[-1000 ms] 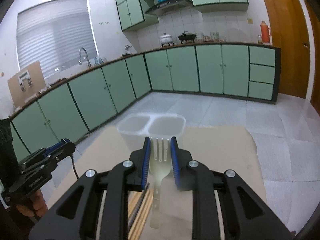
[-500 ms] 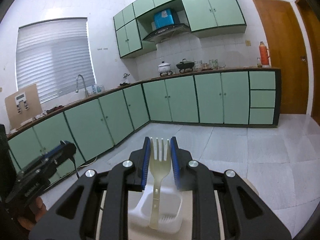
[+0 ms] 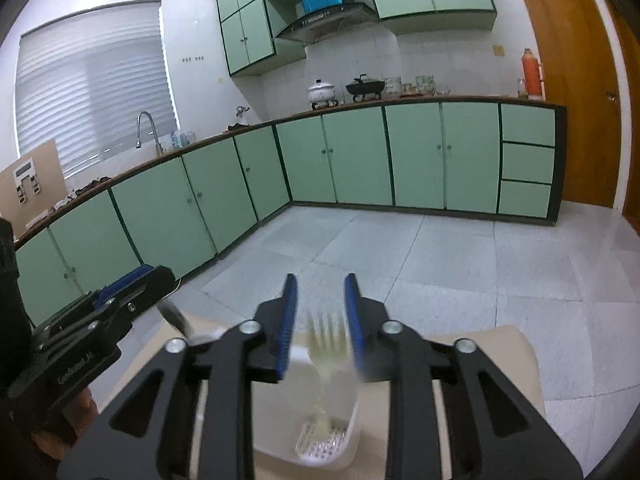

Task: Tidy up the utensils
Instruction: 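Carry the fork with the right tool while the left tool carries the spoon into the holder, then open both tools and move them back over the chopsticks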

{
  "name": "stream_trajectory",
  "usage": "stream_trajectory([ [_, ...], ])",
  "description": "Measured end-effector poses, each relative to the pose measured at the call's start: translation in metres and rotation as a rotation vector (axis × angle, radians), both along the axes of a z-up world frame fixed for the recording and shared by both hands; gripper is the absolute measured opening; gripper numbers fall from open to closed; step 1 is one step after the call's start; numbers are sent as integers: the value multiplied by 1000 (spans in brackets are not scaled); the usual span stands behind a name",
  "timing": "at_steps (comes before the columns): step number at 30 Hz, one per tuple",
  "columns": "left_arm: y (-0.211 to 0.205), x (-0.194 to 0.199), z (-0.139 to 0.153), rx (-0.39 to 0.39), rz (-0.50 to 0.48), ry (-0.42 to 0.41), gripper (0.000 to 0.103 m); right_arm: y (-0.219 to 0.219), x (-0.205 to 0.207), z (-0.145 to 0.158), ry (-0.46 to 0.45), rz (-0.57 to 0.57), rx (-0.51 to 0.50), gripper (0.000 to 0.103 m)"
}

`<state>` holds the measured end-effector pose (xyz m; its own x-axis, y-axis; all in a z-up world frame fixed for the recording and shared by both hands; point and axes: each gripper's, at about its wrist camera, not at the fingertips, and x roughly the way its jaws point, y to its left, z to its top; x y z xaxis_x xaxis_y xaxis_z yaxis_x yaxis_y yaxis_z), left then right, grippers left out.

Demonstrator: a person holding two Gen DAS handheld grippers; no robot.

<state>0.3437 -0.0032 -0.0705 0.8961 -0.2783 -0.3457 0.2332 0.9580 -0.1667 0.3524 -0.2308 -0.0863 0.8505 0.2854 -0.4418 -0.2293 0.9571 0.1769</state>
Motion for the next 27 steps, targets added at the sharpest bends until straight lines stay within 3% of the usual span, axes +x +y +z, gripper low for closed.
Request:
stream_trajectory([
  [3, 3, -11, 4, 11, 3, -9, 44, -4, -9, 2, 1, -9, 13, 30],
  [7, 8, -29, 12, 27, 25, -2, 54, -11, -33, 12, -29, -44, 16, 43],
  [11, 12, -61, 13, 51, 44, 19, 68, -17, -70, 13, -41, -74, -6, 61],
  [13, 15, -78, 9, 50, 44, 42, 73, -20, -94, 9, -35, -93, -16, 76],
  [15, 17, -99, 0, 46, 46, 71, 76, -21, -115, 4, -36, -111, -23, 83],
  [27, 32, -199, -63, 86, 76, 249, 79, -2, -238, -50, 52, -148, -28, 84],
])
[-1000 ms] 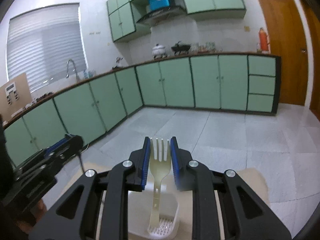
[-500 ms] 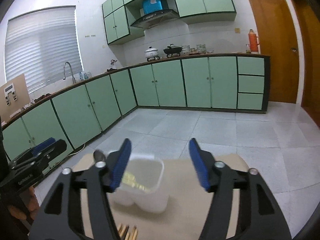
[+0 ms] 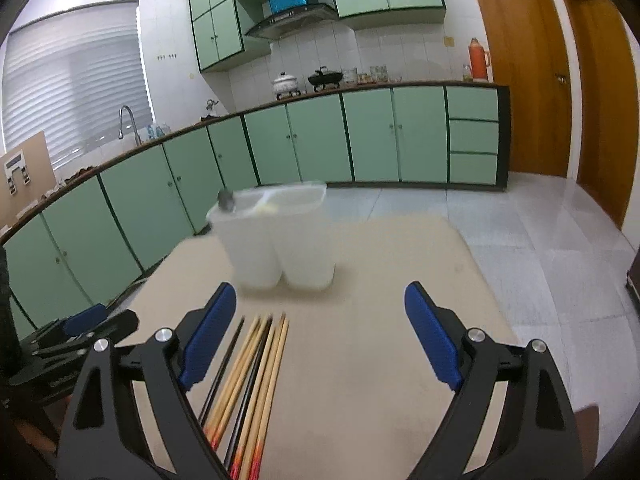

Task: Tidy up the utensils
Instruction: 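Open both tools and move them back over the chopsticks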

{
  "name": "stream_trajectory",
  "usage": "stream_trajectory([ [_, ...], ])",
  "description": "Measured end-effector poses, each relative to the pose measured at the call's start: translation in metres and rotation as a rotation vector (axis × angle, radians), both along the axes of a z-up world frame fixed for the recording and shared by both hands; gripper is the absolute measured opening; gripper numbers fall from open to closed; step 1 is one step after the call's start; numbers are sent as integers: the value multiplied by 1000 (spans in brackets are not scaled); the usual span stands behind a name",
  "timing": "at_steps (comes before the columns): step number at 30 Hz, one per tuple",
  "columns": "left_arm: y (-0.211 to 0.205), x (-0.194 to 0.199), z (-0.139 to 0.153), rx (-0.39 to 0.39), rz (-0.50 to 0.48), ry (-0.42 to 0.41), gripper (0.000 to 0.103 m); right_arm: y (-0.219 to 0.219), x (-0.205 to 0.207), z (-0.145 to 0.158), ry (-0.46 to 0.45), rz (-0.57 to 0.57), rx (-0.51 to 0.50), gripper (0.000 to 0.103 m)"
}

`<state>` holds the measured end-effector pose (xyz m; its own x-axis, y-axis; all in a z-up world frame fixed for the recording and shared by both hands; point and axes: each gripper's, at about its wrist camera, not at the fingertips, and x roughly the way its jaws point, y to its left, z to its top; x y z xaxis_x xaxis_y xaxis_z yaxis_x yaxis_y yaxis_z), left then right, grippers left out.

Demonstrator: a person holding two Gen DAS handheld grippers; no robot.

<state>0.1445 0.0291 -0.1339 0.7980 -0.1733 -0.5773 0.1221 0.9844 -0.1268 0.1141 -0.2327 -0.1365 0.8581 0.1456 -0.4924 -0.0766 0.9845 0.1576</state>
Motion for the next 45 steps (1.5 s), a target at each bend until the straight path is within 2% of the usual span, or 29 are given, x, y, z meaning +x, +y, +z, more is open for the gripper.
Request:
stream_trajectory([
  [6, -2, -34, -28, 61, -17, 63, 79, 15, -36, -33, 75, -4, -27, 77],
  [14, -7, -60, -55, 77, -37, 119, 79, 33, -65, -65, 164, 32, -78, 66],
  [18, -9, -66, -63, 83, -41, 137, 78, 41, -70, -78, 195, 48, -111, 59],
  [21, -10, -69, -66, 95, -45, 150, 77, 45, -74, -86, 221, 58, -115, 58],
  [28, -16, -71, -73, 98, -62, 181, 77, 52, -80, -93, 242, 98, -146, 49],
  [33, -18, -69, -77, 106, -63, 193, 77, 51, -78, -97, 249, 76, -192, 47],
  [37, -12, -68, -77, 111, -37, 200, 77, 36, -77, -93, 247, 70, -136, 46],
  [41, -9, -71, -74, 102, -36, 194, 77, 37, -82, -87, 240, 128, -73, 46],
  [45, -11, -72, -71, 104, -45, 182, 77, 53, -88, -89, 245, 166, -124, 46],
])
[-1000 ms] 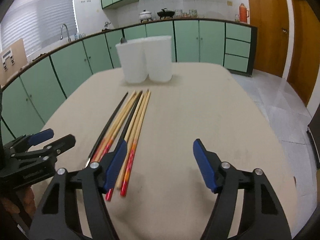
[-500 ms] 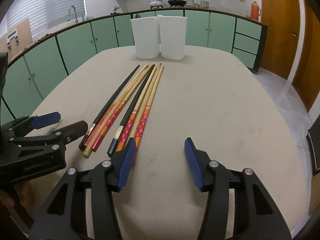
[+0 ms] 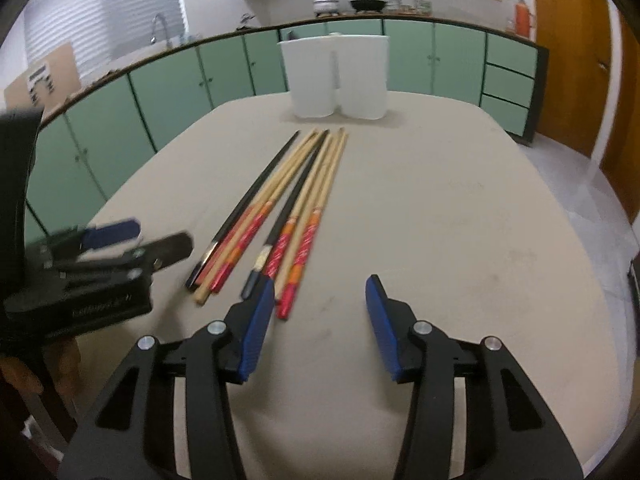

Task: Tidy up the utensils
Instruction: 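Open both tools and move them back over the chopsticks, then grasp a red-patterned chopstick with the right tool while the left tool grasps a black chopstick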

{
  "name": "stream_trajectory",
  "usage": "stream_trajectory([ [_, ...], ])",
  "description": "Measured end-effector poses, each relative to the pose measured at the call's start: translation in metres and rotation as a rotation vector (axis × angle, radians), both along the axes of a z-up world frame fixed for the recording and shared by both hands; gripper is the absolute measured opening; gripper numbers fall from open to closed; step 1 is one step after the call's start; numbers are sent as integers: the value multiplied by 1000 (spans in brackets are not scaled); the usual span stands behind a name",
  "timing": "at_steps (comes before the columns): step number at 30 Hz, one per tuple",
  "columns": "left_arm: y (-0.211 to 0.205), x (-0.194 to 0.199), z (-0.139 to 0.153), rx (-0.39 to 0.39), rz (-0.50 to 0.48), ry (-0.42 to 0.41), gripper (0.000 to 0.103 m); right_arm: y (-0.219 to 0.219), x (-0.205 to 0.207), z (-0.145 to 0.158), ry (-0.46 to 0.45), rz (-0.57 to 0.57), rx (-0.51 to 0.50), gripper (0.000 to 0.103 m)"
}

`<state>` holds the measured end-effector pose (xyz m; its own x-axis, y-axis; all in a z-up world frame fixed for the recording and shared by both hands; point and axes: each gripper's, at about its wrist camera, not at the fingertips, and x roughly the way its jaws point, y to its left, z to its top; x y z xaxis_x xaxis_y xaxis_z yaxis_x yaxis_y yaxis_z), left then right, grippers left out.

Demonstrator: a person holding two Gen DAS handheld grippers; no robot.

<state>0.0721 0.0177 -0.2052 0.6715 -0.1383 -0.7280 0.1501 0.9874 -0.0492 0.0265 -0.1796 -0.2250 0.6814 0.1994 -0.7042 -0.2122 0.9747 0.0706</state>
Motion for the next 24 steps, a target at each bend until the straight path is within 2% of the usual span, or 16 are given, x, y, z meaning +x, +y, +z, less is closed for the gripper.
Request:
stream_trajectory([
  [2, 0, 0, 0, -1, -3, -1, 77, 5, 0, -4, 0, 0, -46, 45],
  [5, 0, -2, 1, -4, -1, -1, 77, -2, 3, -6, 6, -38, -54, 43],
  [8, 1, -3, 2, -8, -4, -3, 77, -11, 6, -4, 7, -70, -37, 43],
  [11, -2, -5, 3, -7, -11, -4, 77, -10, 5, -5, 12, -55, -23, 42],
  [13, -3, -6, 2, -4, -16, -5, 77, -6, 4, -7, 6, -38, -42, 37],
  [16, -4, -7, 2, -4, -18, -3, 77, -1, 4, -9, -17, -13, -57, 15],
  [18, -5, -8, 2, -4, -20, -1, 77, 2, 3, -9, -15, 1, -53, 6],
  [24, -8, -11, 3, -10, -28, 7, 75, -13, 5, -2, -18, -61, -12, 5],
])
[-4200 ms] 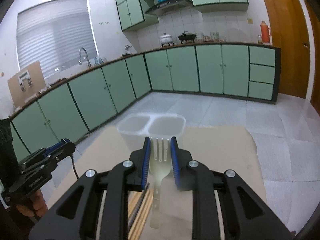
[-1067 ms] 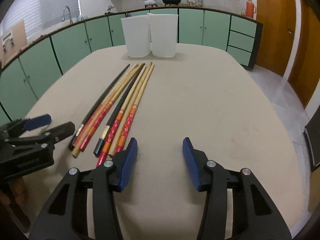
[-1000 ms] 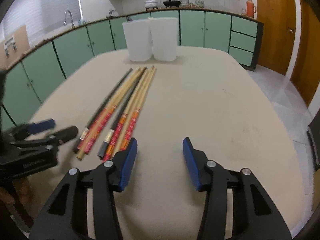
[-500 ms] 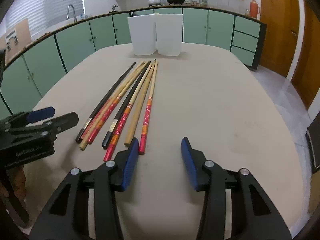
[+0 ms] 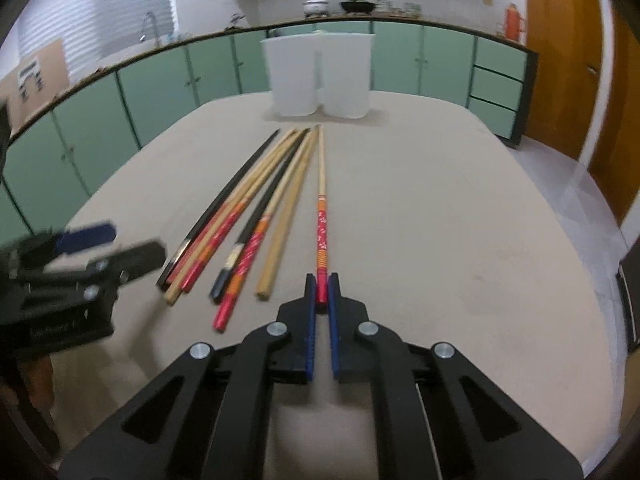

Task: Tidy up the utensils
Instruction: 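Grasp a red-patterned chopstick with the right tool while the left tool grasps a black chopstick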

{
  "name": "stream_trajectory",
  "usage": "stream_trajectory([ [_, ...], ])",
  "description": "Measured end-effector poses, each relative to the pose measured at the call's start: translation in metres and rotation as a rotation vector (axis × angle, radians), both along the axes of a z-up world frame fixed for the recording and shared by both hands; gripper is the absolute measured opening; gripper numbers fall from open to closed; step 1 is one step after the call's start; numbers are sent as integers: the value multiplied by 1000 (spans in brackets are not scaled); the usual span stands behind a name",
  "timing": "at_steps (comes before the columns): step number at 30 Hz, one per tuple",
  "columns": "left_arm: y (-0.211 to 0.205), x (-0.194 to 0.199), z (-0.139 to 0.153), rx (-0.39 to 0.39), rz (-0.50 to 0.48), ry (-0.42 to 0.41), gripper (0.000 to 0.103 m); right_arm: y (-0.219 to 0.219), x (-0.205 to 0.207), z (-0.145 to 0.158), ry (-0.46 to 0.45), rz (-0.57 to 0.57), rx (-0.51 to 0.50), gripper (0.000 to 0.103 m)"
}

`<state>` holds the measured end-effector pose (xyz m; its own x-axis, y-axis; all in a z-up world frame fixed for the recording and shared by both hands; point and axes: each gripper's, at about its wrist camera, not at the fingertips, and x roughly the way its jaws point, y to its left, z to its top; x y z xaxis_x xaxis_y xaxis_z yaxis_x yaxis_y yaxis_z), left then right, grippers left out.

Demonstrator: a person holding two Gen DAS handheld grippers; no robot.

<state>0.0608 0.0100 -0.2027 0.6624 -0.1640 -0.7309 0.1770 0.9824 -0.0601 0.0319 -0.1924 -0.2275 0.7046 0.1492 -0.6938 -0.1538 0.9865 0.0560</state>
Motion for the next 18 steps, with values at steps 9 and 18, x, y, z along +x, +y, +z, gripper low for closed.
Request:
stream_trajectory([
  [9, -9, -3, -8, 28, -3, 19, 70, -11, -2, 5, -16, -15, 27, 5],
  [18, 3, 0, -6, 35, 46, 21, 69, -11, -3, 2, -10, -14, 39, 5],
])
